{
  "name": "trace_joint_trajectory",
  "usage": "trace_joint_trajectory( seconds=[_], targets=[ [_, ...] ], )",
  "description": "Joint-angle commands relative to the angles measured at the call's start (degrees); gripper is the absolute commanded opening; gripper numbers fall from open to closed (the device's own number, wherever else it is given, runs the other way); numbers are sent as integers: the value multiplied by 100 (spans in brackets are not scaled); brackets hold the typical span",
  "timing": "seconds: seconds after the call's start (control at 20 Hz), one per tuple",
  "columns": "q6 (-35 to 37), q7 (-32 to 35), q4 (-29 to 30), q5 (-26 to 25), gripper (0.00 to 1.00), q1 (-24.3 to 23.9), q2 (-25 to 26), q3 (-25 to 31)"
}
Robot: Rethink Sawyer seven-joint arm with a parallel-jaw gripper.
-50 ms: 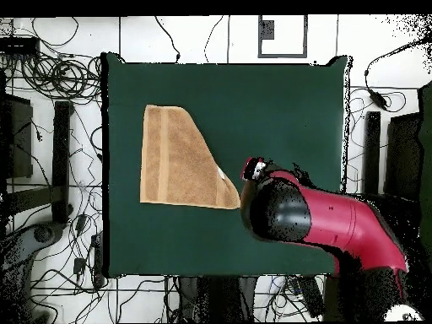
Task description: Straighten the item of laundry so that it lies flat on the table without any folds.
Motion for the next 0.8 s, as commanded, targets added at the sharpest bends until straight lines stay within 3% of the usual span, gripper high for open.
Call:
trace_joint_trajectory(
  seconds=[0.05,0.3,0.8],
  targets=[
    [581,-1016,-342,-38,100,-166,807,1138],
    [853,-2080,-585,-292,100,-623,1235,2098],
    [1025,-2590,-705,-666,100,-1114,1899,3223]
  ],
)
